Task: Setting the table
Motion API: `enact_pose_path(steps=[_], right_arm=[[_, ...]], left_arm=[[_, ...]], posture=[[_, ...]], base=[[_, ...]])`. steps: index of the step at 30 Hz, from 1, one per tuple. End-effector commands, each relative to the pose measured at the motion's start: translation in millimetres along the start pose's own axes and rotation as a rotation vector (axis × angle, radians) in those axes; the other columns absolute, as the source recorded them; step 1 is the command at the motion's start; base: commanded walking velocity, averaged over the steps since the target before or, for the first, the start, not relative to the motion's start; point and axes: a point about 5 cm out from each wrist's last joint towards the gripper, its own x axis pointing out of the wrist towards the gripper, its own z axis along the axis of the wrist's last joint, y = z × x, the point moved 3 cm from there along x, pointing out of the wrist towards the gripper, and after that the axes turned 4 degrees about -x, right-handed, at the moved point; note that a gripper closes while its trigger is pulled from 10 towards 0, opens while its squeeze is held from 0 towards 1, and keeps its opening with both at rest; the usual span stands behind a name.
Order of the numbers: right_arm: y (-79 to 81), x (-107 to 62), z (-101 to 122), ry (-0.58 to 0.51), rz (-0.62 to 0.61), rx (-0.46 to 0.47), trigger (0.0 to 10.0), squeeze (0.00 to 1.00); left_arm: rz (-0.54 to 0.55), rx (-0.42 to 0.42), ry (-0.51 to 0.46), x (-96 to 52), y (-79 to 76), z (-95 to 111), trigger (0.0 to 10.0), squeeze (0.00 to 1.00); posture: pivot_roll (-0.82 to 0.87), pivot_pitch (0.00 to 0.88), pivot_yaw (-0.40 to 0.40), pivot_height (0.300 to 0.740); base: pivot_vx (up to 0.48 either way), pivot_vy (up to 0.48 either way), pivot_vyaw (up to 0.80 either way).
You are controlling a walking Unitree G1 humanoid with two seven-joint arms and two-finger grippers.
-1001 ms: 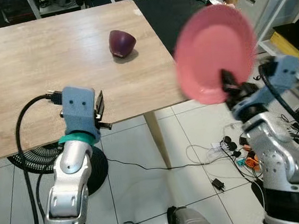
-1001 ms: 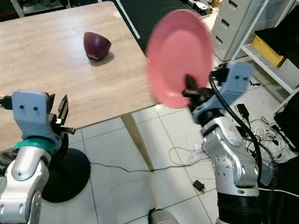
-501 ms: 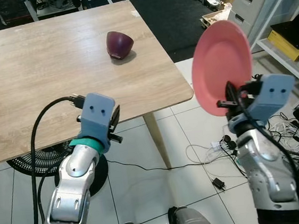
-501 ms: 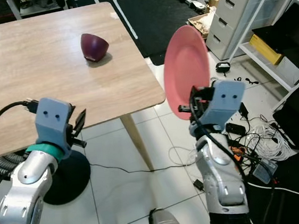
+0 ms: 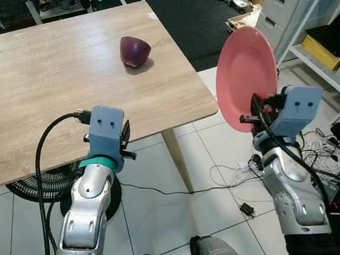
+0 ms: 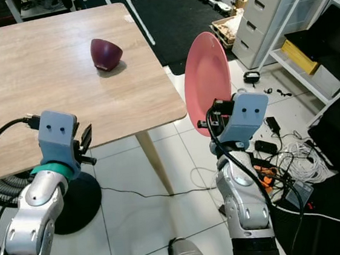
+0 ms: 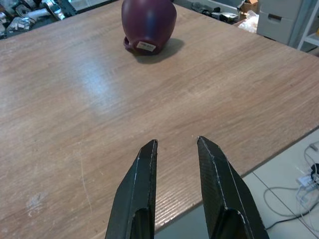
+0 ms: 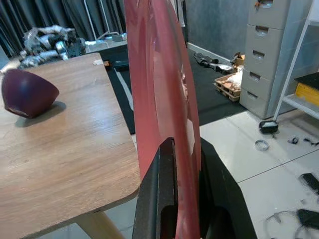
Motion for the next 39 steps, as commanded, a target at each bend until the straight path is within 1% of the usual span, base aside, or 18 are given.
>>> enact_pose_path(steps=[1,3,11,12,16,20,27,34,39], right_arm=[[-0.9,-1.3,-6.1,0.022,0.002,0.012,10.0,0.00],[-1.4,-0.9,-6.0,0.024,0.000,0.032,10.0,0.00],[-3.3,-0.4,-8.0,0.030,-0.006,0.048,10.0,0.00],[-1.9,1.7,-10.1,0.039,0.000,0.017,10.0,0.00],[0.0,3.6,-10.8,0.042,0.010,0.001,10.0,0.00],[3.3,6.0,-10.0,0.039,0.031,0.004,10.0,0.00],[3.2,6.3,-10.6,0.041,0.039,0.005,10.0,0.00],[1.9,7.0,-10.2,0.036,0.032,0.013,10.0,0.00],[1.4,8.3,-10.3,0.035,0.019,0.039,10.0,0.00]], left_arm=[[0.002,0.009,0.021,1.0,-1.0,-3.9,10.0,0.00],[0.004,0.010,0.021,1.4,-0.4,-3.4,10.0,0.00],[0.009,0.018,0.015,3.1,1.9,-2.4,10.0,0.00],[0.010,0.025,0.009,4.2,2.2,-1.3,10.0,0.00],[0.011,0.029,0.005,5.0,2.0,-0.7,10.0,0.00],[0.015,0.028,0.004,5.6,2.1,-0.7,10.0,0.00],[0.012,0.029,0.003,6.4,0.5,-1.3,10.0,0.00],[0.006,0.031,0.000,8.0,-0.1,-1.1,10.0,0.00],[0.003,0.036,0.001,8.6,0.5,-1.0,10.0,0.00]], posture=[[-0.12,0.002,0.043,0.740],[-0.12,0.007,0.045,0.740],[-0.12,0.005,0.047,0.740],[-0.12,0.000,0.044,0.740],[-0.12,0.000,0.041,0.740],[-0.12,0.000,0.037,0.740],[-0.12,0.000,0.036,0.740],[-0.12,0.000,0.042,0.740],[-0.12,0.000,0.046,0.740]], base=[[0.000,0.000,0.00],[0.000,0.000,0.00],[0.000,0.000,0.00],[0.000,0.000,0.79],[0.000,0.000,0.79],[0.000,0.000,0.77],[0.000,0.000,0.75],[0.000,0.000,0.75],[0.000,0.000,0.75]])
